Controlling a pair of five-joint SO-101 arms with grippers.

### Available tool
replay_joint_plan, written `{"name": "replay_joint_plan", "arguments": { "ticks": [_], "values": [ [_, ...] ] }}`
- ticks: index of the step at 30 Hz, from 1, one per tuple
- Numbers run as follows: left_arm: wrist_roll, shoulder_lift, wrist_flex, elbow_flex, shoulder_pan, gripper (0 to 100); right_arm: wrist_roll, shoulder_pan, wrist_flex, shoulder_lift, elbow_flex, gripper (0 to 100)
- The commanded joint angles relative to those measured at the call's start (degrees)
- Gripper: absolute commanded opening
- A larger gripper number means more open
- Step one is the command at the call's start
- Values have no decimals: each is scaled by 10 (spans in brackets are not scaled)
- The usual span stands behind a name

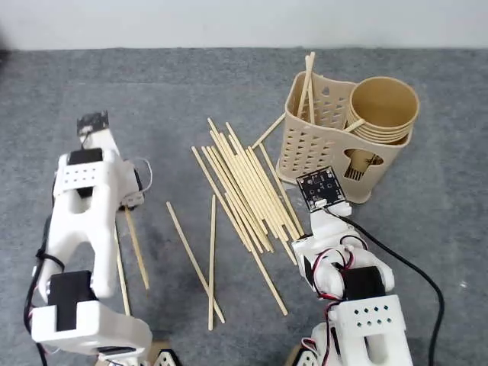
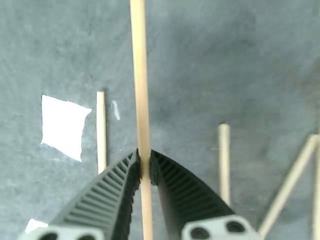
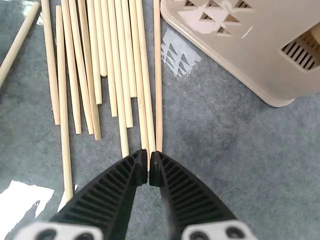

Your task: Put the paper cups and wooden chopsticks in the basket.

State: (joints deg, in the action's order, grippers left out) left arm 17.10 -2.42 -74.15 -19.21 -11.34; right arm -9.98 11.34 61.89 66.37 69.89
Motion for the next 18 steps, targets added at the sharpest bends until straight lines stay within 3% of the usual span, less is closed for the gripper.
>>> {"name": "replay_joint_plan", "arguments": {
  "ticks": [1,8,12,18],
  "values": [
    [25,55,-52,96,47,11,-7,0,-11,11,-2,33],
    [105,161,-28,217,187,11,-7,0,-11,10,-2,33],
    [155,174,90,243,236,11,-7,0,-11,9,-2,33],
    [165,173,325,243,275,11,-7,0,-11,8,-2,33]
  ]
}}
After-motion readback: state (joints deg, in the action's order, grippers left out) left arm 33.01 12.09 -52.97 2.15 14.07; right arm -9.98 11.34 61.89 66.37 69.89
